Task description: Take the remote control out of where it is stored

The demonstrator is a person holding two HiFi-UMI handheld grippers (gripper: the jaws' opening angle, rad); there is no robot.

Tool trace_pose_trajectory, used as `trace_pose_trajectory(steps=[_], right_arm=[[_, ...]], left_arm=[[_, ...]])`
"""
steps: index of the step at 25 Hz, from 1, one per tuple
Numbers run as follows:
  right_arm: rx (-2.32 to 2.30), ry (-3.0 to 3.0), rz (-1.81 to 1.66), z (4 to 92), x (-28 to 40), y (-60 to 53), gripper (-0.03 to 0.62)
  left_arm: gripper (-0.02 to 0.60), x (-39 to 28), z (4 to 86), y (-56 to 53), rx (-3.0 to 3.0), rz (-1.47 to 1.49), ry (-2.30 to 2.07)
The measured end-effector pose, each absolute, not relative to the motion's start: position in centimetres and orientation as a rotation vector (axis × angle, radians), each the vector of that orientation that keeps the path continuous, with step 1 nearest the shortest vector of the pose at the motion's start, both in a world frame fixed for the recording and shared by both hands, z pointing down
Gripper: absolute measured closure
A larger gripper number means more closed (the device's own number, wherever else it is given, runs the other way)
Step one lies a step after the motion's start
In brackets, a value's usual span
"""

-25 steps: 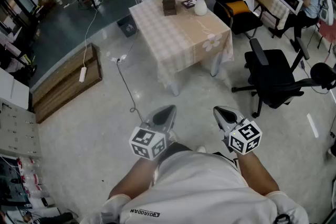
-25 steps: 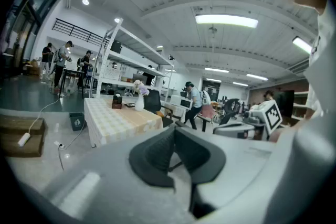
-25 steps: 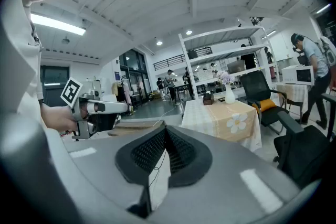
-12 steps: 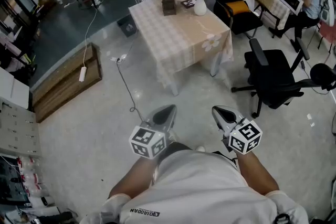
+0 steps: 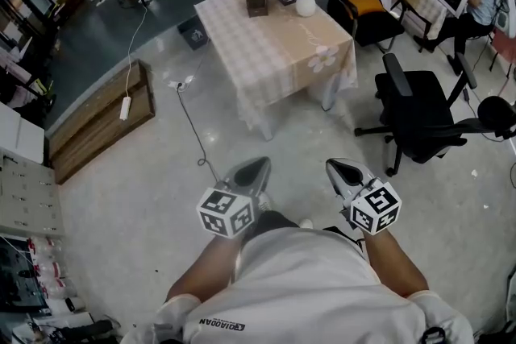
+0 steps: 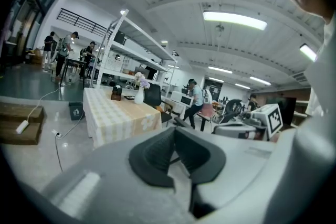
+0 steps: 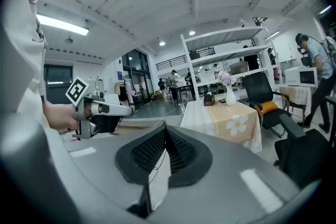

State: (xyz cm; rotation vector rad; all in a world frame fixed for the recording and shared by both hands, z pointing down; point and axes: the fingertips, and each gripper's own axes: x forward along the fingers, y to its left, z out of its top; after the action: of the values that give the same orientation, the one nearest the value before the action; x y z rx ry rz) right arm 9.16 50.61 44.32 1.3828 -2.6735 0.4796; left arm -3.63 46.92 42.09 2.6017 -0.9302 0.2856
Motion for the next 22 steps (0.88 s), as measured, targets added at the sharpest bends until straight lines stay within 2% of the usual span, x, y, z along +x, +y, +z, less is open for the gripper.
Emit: trace_pose_trajectory(steps=[22], right_arm=[[1.345,-2.649,0.575,46.4,10.0,41.7,0.589]], left_arm=[[0.578,-2.8,43.1,37.9,2.594,0.316,-0.957]])
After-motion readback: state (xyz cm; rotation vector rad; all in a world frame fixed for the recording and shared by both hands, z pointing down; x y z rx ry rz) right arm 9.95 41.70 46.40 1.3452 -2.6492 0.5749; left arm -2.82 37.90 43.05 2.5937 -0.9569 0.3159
